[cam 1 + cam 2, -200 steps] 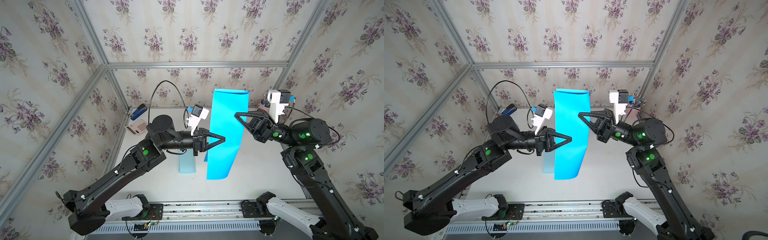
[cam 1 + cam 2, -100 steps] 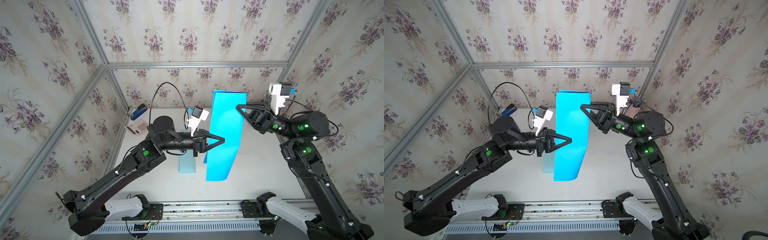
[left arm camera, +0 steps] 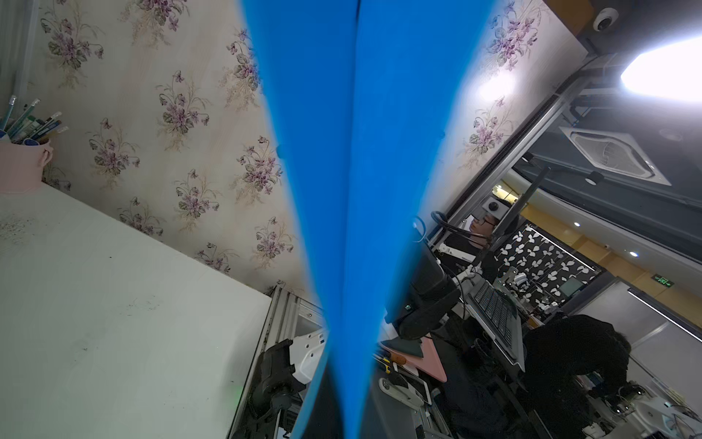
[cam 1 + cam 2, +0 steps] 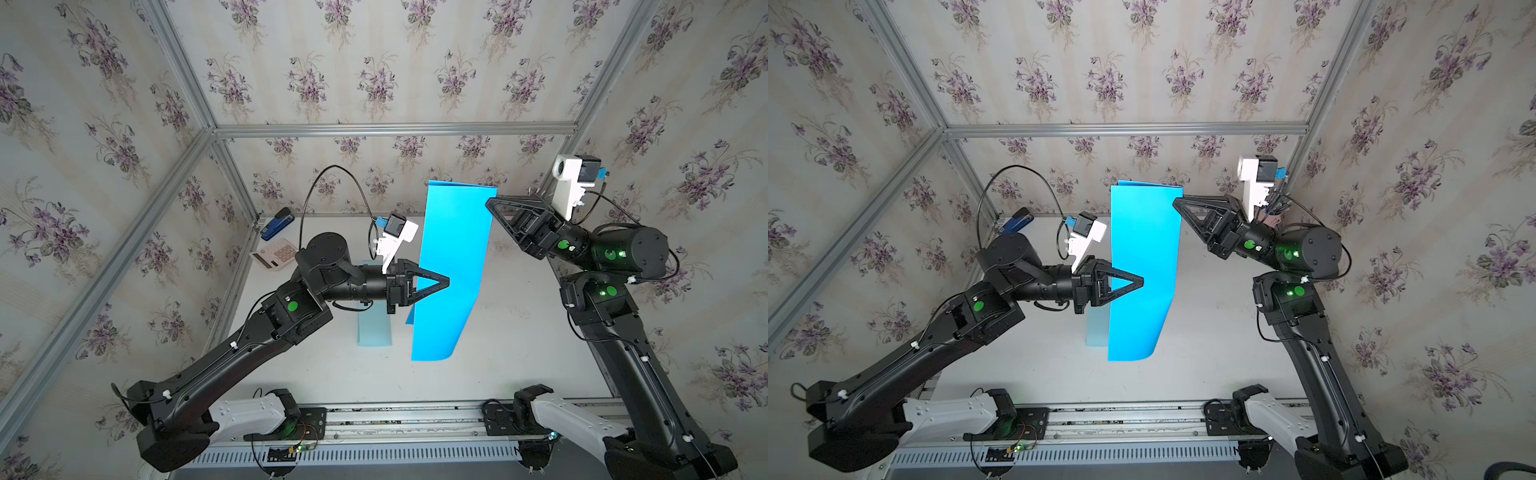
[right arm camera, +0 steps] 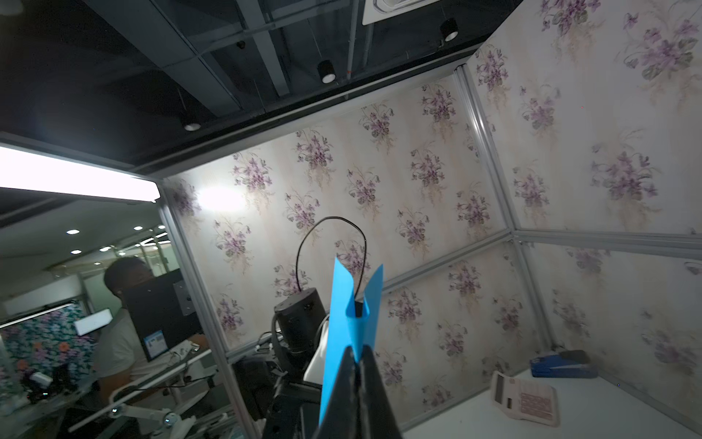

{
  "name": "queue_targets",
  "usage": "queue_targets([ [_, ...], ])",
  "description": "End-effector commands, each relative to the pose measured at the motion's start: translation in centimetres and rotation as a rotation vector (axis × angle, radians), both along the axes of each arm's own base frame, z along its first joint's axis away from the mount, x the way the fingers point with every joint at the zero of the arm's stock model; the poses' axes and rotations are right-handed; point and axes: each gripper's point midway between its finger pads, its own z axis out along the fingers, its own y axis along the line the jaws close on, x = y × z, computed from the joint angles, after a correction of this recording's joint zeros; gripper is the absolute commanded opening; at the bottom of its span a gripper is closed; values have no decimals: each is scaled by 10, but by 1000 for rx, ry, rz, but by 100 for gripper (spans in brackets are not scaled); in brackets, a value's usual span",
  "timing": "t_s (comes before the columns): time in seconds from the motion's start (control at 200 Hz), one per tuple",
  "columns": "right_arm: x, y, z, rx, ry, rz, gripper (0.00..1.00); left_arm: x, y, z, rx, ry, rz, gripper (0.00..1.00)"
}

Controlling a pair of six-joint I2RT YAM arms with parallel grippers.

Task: Fold the rectangular paper in half along the long edge
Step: Fold the paper.

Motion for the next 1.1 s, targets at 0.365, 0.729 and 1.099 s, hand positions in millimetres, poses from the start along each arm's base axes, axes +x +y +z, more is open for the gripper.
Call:
queue_targets([
  [0.365,-6,-6,16,36,-52,-1,0,-2,0,0,-10,-4,-13,0],
  [0.729,-10,-6,-16,-74,43,-44,43,-7,13,30,-64,-60,21,0],
  [1.099,-35,-8,-54,-86,159,28,50,-3,6,48,-128,-53,8,0],
])
